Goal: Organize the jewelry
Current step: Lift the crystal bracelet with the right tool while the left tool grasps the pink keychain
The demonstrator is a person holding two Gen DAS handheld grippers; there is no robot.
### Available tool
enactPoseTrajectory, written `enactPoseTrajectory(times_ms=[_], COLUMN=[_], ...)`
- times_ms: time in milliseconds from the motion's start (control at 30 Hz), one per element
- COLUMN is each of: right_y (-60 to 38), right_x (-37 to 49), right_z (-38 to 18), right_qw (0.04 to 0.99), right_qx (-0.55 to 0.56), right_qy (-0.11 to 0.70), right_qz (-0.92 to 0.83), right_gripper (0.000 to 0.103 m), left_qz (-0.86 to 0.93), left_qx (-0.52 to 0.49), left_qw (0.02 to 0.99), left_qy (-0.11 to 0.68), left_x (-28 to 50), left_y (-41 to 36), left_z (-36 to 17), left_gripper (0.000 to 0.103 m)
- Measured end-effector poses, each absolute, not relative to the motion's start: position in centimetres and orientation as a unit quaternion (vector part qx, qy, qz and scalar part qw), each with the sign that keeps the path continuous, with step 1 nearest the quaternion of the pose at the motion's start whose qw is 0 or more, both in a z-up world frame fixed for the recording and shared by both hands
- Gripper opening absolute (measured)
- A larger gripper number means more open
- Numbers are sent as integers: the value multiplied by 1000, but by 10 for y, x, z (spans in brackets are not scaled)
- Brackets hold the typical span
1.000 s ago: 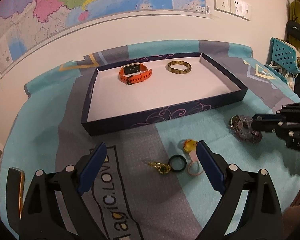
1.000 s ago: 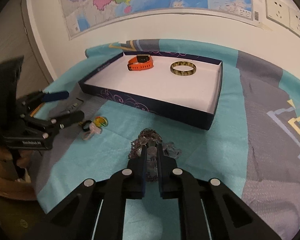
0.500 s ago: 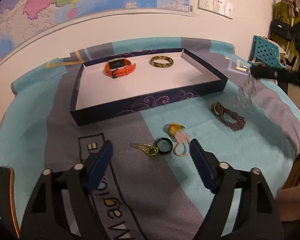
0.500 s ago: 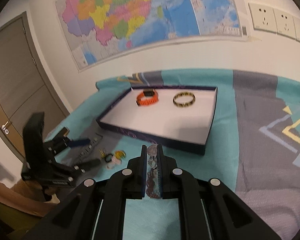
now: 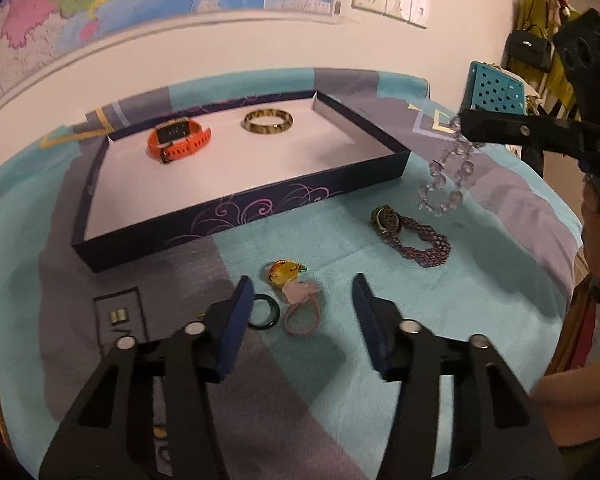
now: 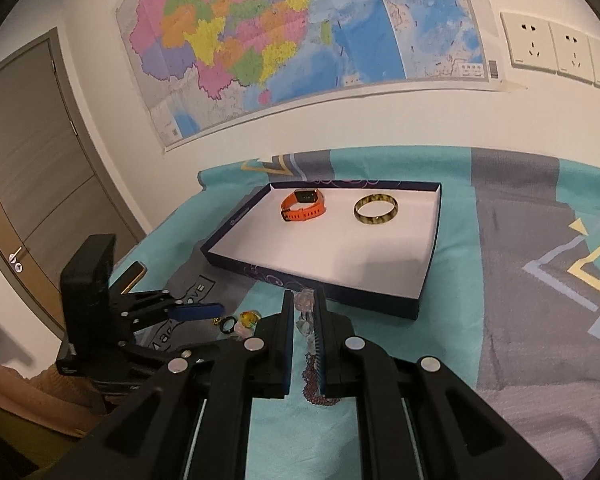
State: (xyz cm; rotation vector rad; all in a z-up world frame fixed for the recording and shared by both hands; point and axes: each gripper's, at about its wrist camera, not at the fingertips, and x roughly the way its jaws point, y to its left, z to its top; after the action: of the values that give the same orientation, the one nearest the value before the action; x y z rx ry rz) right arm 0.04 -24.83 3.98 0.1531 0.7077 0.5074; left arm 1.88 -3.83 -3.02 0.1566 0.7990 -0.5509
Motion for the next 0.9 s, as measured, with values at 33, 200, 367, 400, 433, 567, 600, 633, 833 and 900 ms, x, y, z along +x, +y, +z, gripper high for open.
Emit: enactPoseTrajectory(times_ms=[33,200,367,400,433,567,600,633,833,900], right_y=[-248,-249,-247,-246,-246,-244,-244,-244,-246,-246], right_x=[0,3,5,5,5,7,7,8,9,10], right_z=[39,33,29,28,28,26,26,26,29,30], right_qw=[903,899,896,895,895,892,892,892,894,895], right_qx=[74,79,81,80,81,81,81,81,83,82], right_qy=[344,352,357,358,358,361,362,362,356,353], right_qz=[246,248,253,254,254,258,258,257,260,261], right_gripper=[8,8,8,8,8,8,8,8,8,8], left_qz=[-263,-267,-268,-268,-266,-264,-262,-261,-274,-278], left_qx=[75,75,93,97,101,105,105,105,84,73], left_qw=[880,874,869,868,866,866,866,867,871,872], left_qy=[388,399,405,408,412,412,412,411,400,395], left_x=[21,24,22,21,21,21,22,21,18,19], left_y=[-39,-43,-49,-50,-51,-51,-50,-50,-43,-39], left_z=[-32,-37,-38,-39,-40,-40,-39,-38,-27,-21], left_gripper=[42,29,27,23,20,18,18,18,17,17])
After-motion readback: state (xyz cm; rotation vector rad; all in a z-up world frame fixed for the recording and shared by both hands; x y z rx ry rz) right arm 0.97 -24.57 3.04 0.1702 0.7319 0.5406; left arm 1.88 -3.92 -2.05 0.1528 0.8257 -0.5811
